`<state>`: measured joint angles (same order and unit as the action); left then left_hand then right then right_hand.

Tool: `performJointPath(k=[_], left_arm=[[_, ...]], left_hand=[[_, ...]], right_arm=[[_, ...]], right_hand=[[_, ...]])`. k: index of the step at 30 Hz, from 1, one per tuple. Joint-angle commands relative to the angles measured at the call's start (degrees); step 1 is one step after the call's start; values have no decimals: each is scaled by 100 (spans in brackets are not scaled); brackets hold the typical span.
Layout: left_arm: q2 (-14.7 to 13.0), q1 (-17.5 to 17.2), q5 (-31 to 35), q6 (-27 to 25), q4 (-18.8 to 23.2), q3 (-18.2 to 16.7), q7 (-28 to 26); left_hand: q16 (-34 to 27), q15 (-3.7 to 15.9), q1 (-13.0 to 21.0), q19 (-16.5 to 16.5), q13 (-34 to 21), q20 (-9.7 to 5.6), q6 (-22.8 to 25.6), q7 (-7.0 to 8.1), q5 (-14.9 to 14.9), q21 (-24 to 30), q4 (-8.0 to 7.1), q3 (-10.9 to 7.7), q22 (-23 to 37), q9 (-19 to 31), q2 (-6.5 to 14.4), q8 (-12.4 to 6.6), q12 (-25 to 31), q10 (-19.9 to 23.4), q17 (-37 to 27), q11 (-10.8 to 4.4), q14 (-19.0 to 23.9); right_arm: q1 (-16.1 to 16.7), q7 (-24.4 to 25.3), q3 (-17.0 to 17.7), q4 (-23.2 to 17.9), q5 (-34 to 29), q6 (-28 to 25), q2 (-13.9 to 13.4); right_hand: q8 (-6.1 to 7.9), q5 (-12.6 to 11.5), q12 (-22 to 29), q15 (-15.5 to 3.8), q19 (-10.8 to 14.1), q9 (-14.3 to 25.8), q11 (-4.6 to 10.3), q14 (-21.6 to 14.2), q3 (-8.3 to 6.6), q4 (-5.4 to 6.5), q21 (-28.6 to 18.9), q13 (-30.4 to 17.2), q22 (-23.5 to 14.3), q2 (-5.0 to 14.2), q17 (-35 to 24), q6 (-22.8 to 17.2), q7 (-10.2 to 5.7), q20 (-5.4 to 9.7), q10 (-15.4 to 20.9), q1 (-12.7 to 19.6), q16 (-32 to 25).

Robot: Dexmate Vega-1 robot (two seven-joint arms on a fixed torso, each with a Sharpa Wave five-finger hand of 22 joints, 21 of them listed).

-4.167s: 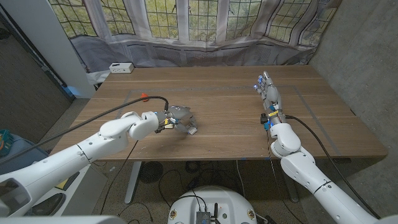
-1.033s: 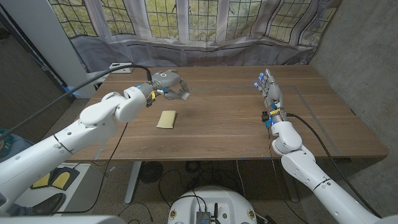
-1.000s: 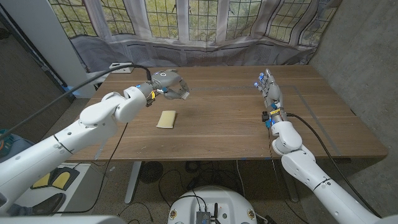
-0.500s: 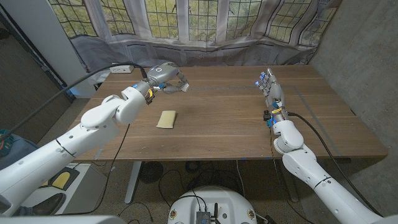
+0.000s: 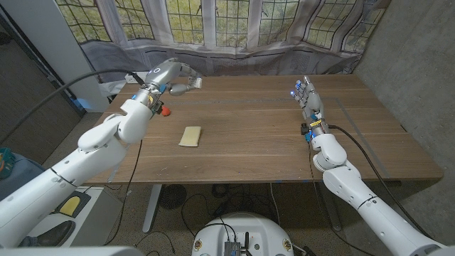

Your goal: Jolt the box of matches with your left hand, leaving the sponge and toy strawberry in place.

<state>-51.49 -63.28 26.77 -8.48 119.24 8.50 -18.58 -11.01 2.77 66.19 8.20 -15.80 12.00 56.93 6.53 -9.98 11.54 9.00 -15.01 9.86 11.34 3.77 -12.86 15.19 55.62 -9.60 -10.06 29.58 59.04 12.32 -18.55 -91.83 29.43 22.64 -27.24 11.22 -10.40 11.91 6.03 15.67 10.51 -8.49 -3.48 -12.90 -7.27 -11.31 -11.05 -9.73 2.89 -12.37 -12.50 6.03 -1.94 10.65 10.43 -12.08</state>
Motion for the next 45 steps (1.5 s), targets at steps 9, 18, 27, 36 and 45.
performJointPath(k=[9,18,27,36,45], left_arm=[[2687,-1331,-2381,2795,-643,-2104,-2705],[3511,-1400,-4555,3854,-1243,-2153,-1969],[3713,-1222,-5904,4222,-1848,-1987,-1161],[3354,-997,-4838,4195,-2012,-1727,-1190],[2825,-581,-3952,4272,-1922,-1232,-730]], left_hand=[[-16,674,-67,224,-188,-268,155,147,-31,41,-45,27,16,24,27,-26,27,351,-17,-267,230],[0,697,-131,430,-190,-232,158,130,-35,89,-66,24,18,26,22,-13,-1,341,-12,-254,359],[-2,714,-156,537,-193,-210,183,103,-29,105,-74,11,20,29,45,-16,-8,376,-15,-251,440],[-7,714,-173,738,-234,-133,213,108,-22,142,-65,-12,24,34,62,-21,2,411,-15,-242,598],[4,719,-139,724,-252,-114,230,105,-19,115,-26,-17,25,36,31,-25,0,440,-13,-257,607]], right_arm=[[-286,-246,-86,249,199,-227,-60],[-320,-252,-104,204,210,-335,-120],[-292,-202,-113,101,200,-413,-160],[-89,-74,-53,-71,189,-400,-212],[153,46,41,-212,195,-294,-230]], right_hand=[[15,-21,7,22,53,19,-11,-50,16,10,-10,-31,-22,57,-12,-55,-9,-10,48,0,-26],[13,-20,4,17,51,19,-15,-46,16,7,-7,-31,-22,56,-11,-59,-8,-10,51,3,-21],[9,-20,0,20,52,19,-12,-47,15,9,-5,-32,-22,58,-11,-55,-5,-11,47,1,-19],[7,-19,-3,30,51,19,-16,-44,16,9,-3,-32,-22,57,-12,-57,-6,-14,49,-2,-15],[4,-19,-5,19,52,19,-19,-48,15,11,-2,-32,-22,61,-13,-56,-7,-14,50,-5,-15]])
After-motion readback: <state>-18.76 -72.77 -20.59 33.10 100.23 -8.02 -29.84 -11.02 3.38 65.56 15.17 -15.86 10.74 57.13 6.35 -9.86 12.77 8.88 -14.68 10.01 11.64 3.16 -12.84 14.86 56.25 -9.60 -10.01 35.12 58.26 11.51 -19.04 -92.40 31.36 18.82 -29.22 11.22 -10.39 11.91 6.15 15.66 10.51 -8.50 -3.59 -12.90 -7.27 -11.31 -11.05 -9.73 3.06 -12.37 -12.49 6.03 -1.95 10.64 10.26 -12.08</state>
